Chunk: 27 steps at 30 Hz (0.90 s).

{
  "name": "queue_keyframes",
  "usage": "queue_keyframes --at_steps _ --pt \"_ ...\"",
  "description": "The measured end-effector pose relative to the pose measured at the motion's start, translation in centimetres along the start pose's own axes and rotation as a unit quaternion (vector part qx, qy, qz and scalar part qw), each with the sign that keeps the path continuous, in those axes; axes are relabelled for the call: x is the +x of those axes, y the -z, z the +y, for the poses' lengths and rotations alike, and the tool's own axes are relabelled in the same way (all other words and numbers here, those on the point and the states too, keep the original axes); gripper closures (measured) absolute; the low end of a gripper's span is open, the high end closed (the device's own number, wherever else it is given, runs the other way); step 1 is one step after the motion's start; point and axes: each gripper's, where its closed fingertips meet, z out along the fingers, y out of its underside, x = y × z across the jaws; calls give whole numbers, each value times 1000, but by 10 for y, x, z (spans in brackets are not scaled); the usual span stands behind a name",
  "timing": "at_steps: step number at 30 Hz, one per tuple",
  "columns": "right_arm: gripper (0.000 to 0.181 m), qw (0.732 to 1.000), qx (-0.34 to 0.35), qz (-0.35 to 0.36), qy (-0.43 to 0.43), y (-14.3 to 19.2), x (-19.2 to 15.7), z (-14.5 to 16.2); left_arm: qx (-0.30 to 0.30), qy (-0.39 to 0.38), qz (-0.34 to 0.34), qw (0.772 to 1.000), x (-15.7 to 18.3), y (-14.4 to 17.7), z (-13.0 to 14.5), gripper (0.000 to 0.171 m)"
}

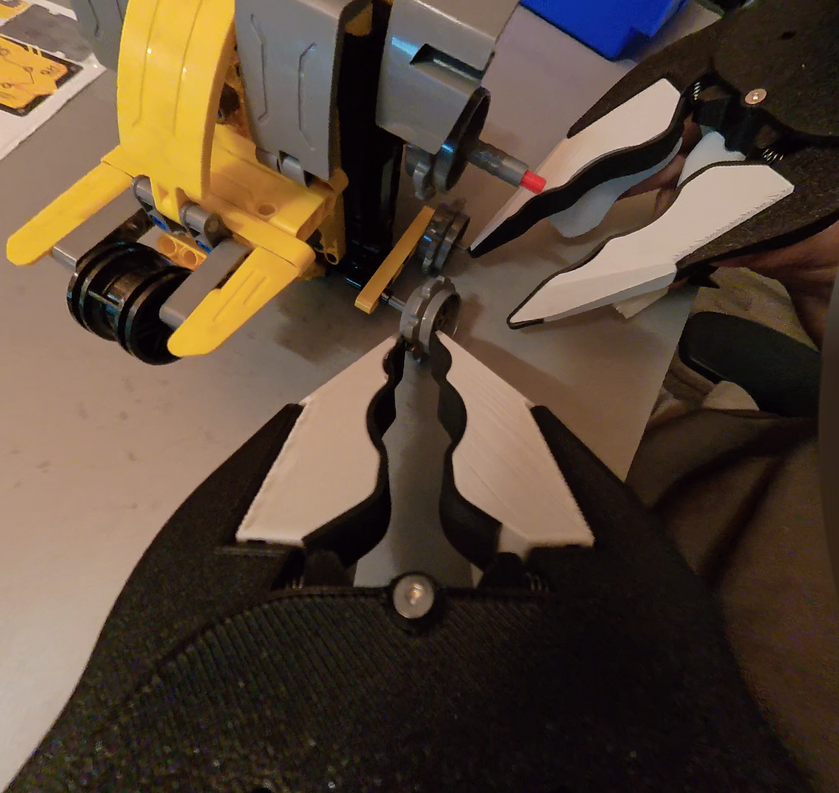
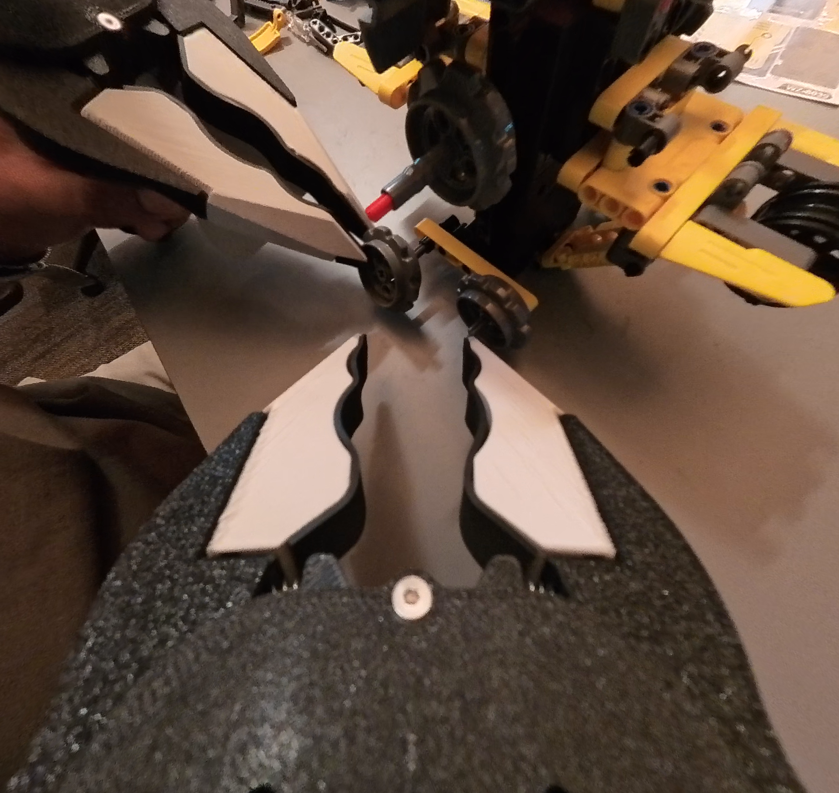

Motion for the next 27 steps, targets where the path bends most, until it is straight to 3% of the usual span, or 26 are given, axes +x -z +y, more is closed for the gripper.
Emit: queue_keyframes --at_steps 10,17,27 --pt "139 1000 -2 -1 -1 0 -1 1 4 -105 -64 992 0 -1 -1 162" --pt "139 1000 -3 -1 1 0 -1 1 -6 -139 -82 987 0 -2 -1 162" --pt "139 1000 2 -5 -7 1 -1 0 -22 -242 -137 960 1 -2 -3 162"
